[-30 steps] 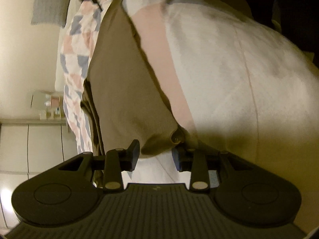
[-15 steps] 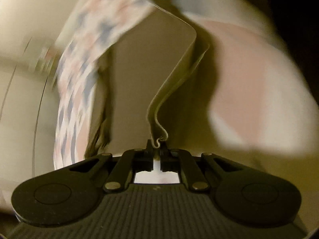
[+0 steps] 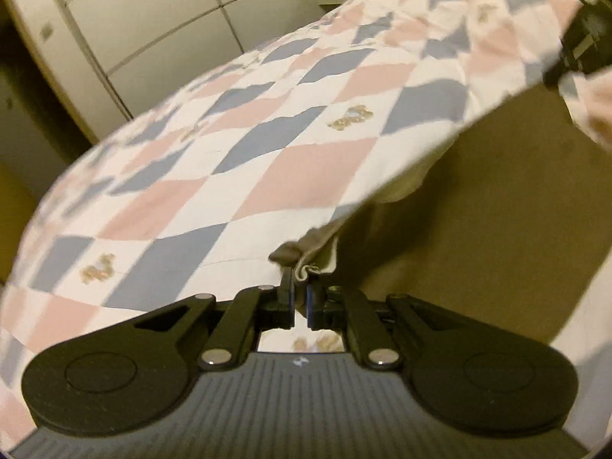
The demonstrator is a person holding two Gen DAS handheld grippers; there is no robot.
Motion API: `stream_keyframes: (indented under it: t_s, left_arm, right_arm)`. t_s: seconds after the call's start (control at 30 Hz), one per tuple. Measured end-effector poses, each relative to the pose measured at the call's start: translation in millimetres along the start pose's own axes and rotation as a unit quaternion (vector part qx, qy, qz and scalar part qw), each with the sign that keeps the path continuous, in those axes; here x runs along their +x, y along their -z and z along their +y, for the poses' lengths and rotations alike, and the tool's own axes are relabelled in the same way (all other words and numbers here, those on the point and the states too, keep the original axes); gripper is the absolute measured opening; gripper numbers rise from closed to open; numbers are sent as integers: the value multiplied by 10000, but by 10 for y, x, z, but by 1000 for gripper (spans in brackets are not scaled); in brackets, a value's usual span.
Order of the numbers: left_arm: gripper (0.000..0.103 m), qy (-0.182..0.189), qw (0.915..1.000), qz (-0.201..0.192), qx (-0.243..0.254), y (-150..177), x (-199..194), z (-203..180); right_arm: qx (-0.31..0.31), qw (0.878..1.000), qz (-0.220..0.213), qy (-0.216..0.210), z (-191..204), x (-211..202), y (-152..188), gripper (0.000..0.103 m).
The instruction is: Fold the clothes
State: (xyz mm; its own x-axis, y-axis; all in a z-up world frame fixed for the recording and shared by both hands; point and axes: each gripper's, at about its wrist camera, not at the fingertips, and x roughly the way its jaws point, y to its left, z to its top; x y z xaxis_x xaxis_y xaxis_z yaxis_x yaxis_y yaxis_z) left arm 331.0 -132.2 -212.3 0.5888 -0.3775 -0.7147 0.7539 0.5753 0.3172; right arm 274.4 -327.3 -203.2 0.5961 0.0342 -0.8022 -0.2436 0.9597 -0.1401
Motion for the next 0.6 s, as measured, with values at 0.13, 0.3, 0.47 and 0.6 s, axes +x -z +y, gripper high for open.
stream_keyframes:
  t_s: [0.13, 0.3, 0.47, 0.6]
  left_arm:
    - [4, 98, 9998, 165, 98, -31, 288, 25]
    - [4, 290, 9990, 280, -179, -56, 526, 145]
    - [10, 627, 9948, 592, -539, -7, 763, 212]
    - [24, 1064, 9843, 612, -1272, 43, 791, 371]
  right_arm:
    - [197, 9997, 130, -37, -264, 283, -123, 0]
    - [336, 9988, 332, 100, -429, 546, -188, 0]
    - [1122, 9931, 310, -138, -691, 669, -214, 0]
    - [2631, 9601, 243, -919, -821, 658, 69, 27]
